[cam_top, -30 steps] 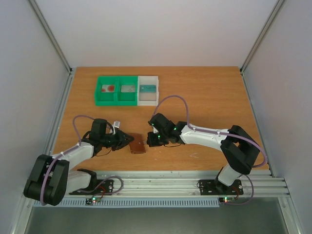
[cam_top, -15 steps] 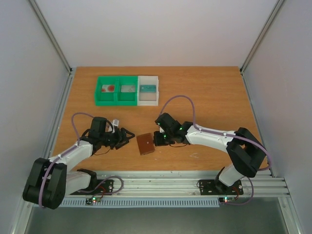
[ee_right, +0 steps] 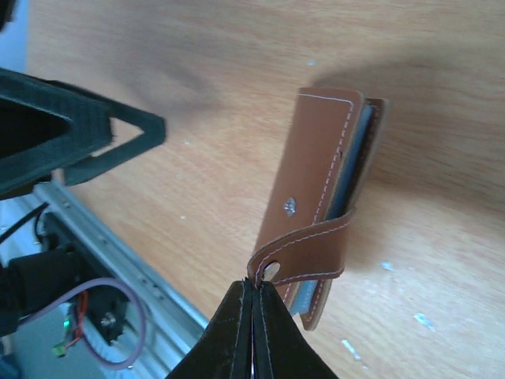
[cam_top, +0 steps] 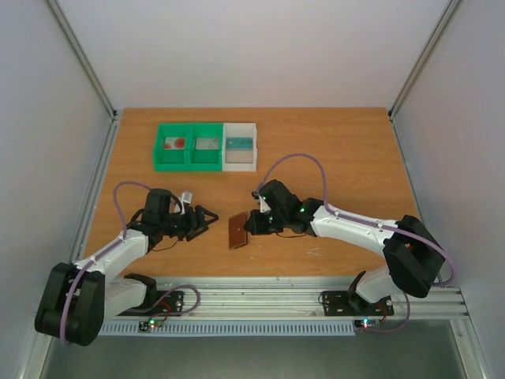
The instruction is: Take the credit cards out of the card holder
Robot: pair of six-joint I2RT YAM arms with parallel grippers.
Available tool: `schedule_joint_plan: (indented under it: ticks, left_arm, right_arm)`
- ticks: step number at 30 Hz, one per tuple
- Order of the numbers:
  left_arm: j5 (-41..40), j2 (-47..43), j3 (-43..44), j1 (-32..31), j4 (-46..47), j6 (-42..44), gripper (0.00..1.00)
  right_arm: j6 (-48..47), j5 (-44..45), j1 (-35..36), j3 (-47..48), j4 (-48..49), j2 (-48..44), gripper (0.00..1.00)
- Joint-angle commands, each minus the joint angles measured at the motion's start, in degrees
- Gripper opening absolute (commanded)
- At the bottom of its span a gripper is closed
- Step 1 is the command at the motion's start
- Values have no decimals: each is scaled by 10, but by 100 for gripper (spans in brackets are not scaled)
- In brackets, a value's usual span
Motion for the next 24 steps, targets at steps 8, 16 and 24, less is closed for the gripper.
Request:
schedule_joint_plan:
  ticks: [8, 16, 24]
  left_arm:
    - [57, 21, -28, -12, 130, -44, 71]
    - [54, 36, -33, -14, 143, -45, 72]
    - [51, 63, -34, -14, 145, -35, 65]
  right_arm:
    - [51, -107, -2, 0, 138, 28, 1]
    - [61, -118, -2, -1, 160, 31, 1]
    - [79, -133, -2, -4, 191, 46, 1]
